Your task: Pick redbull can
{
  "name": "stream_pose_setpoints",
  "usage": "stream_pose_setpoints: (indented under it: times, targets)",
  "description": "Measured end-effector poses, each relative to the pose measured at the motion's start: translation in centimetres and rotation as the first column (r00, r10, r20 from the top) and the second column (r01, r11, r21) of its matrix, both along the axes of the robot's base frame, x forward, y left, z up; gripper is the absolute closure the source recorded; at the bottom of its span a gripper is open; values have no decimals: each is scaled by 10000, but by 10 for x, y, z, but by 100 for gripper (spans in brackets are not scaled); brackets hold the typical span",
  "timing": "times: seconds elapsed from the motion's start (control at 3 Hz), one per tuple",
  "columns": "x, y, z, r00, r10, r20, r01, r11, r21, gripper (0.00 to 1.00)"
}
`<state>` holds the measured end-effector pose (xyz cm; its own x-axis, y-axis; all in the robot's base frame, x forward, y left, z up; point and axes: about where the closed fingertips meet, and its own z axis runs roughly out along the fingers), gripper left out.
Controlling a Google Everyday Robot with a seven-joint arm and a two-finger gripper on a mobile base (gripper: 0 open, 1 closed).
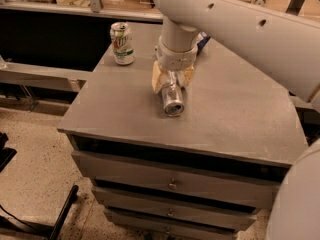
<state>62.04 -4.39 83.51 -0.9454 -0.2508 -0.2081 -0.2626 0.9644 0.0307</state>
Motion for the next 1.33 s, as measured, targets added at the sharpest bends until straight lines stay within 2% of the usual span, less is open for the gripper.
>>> stream_pose_setpoints:
  times: [0.67, 1.0, 1.33]
  targets:
    - [-1, 0, -3, 9940, 996, 458, -1017, 9938, 458, 86]
    - [2, 4, 5, 9796, 1814, 863, -1871, 9803, 628, 100]
    - [6, 27, 41, 9235, 3262, 2021, -3558, 9250, 1331, 100]
